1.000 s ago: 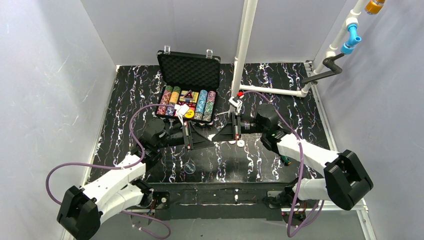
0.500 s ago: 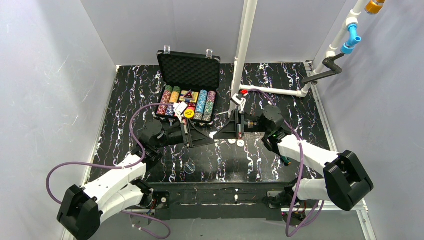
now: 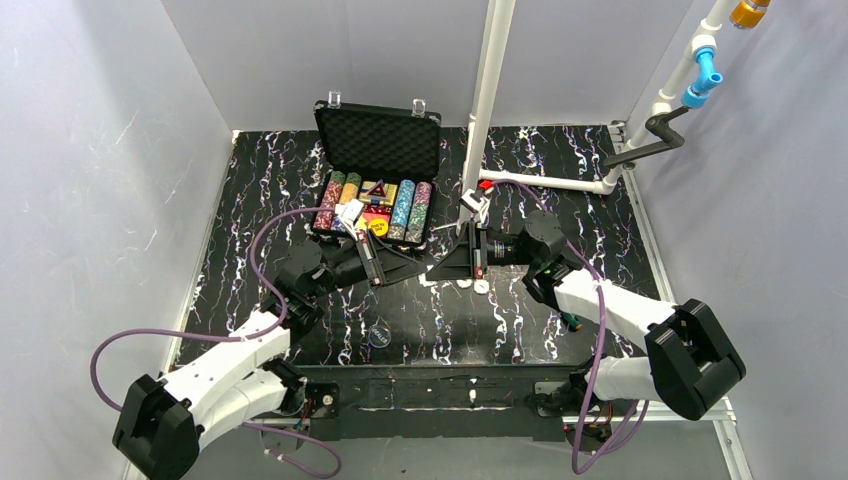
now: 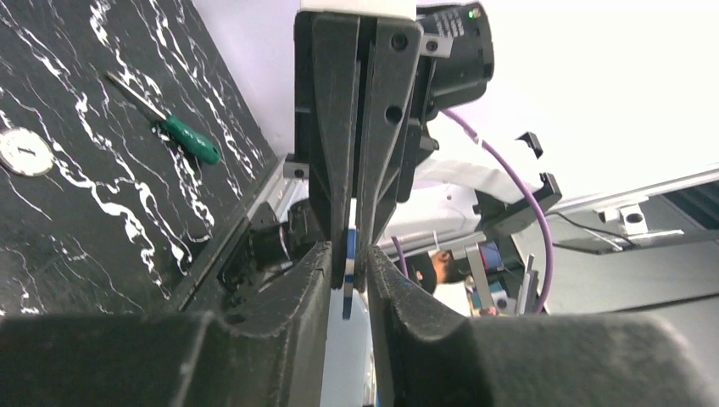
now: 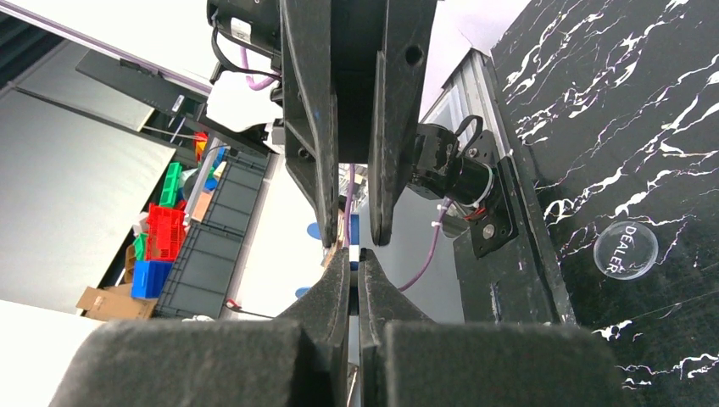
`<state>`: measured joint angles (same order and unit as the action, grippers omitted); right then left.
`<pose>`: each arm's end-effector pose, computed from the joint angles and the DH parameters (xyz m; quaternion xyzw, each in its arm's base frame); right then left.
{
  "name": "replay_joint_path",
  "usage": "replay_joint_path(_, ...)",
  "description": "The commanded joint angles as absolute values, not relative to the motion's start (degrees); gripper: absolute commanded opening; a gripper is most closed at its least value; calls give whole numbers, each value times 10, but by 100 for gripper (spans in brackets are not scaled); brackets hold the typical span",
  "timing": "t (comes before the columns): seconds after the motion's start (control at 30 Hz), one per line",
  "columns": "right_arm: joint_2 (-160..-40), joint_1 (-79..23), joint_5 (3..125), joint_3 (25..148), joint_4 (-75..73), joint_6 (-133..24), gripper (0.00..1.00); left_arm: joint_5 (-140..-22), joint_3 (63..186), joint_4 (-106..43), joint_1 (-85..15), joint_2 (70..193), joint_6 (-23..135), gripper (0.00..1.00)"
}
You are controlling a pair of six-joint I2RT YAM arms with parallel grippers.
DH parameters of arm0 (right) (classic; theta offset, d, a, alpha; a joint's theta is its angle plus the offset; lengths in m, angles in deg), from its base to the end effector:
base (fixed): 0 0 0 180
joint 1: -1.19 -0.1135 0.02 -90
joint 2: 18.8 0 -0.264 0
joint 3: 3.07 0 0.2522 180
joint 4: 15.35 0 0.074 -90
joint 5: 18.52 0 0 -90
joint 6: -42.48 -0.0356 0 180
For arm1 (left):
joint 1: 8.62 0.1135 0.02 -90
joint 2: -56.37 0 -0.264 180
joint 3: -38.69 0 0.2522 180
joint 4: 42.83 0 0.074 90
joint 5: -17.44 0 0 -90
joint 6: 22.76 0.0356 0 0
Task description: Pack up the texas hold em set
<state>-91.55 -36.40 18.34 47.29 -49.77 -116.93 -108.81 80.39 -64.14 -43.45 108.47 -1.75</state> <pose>0.1951 0.1862 0.2894 -0.1801 0.6364 0.7262 0.1873 0.1577 -0.1354 0.2957 0.0516 0.6489 -0.6990 0.2962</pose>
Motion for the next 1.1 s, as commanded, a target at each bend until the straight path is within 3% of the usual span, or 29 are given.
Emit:
replay_joint_path(0.0, -918, -369, 172, 476, -518, -1161, 1, -1032, 804, -651, -433, 1063, -23, 19)
replay_joint_path(0.17, -918, -368, 177, 477, -518, -1161, 1, -1045, 811, -657, -433, 1076, -23, 16)
replay_joint_path(0.43, -928, -368, 183, 473, -551, -1188, 1, -1156, 814, -686, -433, 1102, -14, 37)
replay_joint_path(0.57, -935, -363, 163, 474, -562, -1195, 1, -1188, 804, -680, -433, 1091, -8, 22)
replay_joint_path(0.73, -938, -360, 140, 476, -568, -1201, 1, -1185, 796, -670, -433, 1075, 0, 15)
replay_joint_path(0.83, -941, -360, 131, 475, -579, -1205, 1, -1183, 795, -677, -433, 1074, -1, 15)
replay_joint_path(0.93, -944, -359, 128, 471, -596, -1214, 1, -1185, 794, -688, -432, 1073, -6, 26)
replay_joint_path(1.07, -956, -358, 118, 465, -643, -1246, 1, -1199, 787, -697, -432, 1067, -8, 28)
